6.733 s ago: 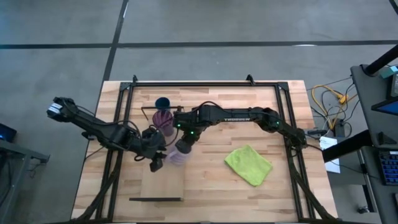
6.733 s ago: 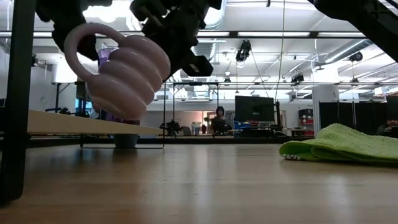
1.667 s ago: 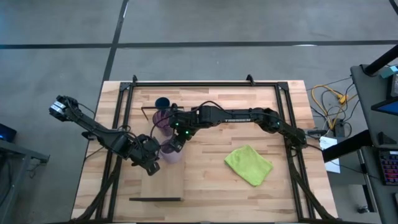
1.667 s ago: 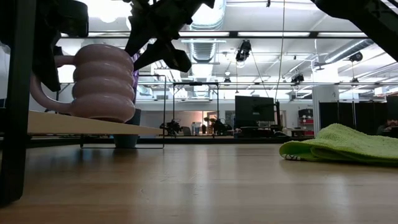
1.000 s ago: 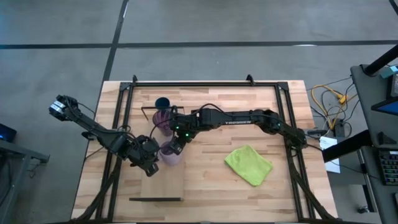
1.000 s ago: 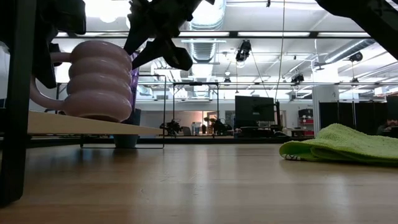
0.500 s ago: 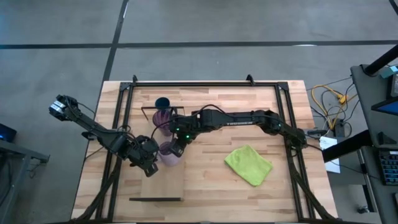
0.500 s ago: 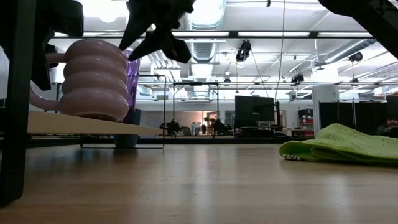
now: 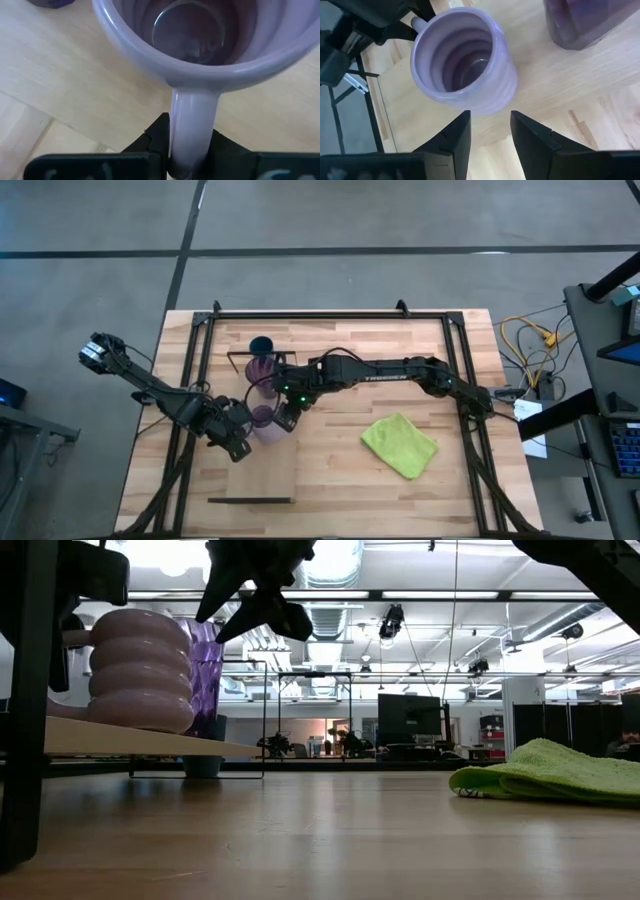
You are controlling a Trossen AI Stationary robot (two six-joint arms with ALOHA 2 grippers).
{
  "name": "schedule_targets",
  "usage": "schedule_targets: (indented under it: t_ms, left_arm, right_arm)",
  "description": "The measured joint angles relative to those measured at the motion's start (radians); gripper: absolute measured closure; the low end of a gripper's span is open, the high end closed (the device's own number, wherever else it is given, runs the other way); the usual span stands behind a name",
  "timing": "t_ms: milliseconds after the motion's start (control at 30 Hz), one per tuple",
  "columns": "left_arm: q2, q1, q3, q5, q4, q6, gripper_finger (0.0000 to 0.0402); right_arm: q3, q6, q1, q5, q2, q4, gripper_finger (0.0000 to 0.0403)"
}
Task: Stack small to large cups/mugs on shelf
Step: Put purple mug on the shelf
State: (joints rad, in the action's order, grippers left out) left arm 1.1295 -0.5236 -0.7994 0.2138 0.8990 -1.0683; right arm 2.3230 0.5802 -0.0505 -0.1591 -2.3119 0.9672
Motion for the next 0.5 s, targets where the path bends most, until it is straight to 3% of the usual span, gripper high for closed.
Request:
schedule_targets:
  t_ms: [500]
  left_arm:
    - [-0.014, 0.000, -0.032, -0.002, 0.010, 0.027, 0.0367]
  right_arm:
    - [0.003, -0.002, 0.001, 0.003, 0.002, 0.002, 0.0271]
